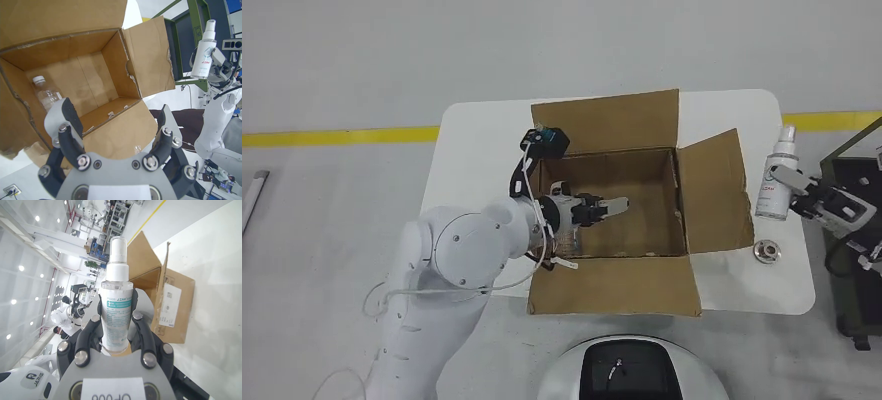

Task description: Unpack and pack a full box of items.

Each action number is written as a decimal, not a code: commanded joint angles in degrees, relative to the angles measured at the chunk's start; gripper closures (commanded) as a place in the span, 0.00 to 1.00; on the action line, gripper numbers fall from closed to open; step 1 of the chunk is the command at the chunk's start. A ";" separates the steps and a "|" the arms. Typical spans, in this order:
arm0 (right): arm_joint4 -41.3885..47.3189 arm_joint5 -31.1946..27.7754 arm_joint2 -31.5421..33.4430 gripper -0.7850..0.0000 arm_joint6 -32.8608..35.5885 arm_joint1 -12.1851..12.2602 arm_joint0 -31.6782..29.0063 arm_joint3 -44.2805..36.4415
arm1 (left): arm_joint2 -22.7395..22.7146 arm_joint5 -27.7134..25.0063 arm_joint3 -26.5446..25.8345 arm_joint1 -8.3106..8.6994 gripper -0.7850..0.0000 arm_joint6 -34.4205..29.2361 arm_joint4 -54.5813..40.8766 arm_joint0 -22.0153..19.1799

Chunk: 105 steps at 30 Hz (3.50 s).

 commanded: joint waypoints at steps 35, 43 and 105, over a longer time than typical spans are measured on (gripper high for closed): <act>-19.20 10.29 -26.74 1.00 -8.86 -0.10 9.46 0.14 | -15.90 2.87 -6.80 2.90 0.00 5.45 10.18 9.04; -40.75 21.85 -45.43 1.00 -11.67 -1.50 21.69 7.09 | -22.80 5.95 -7.58 3.25 0.00 10.29 8.39 12.98; -28.82 16.78 -8.41 1.00 -12.69 -3.18 3.72 -11.65 | -22.80 5.95 -7.58 3.25 0.00 10.29 8.39 12.98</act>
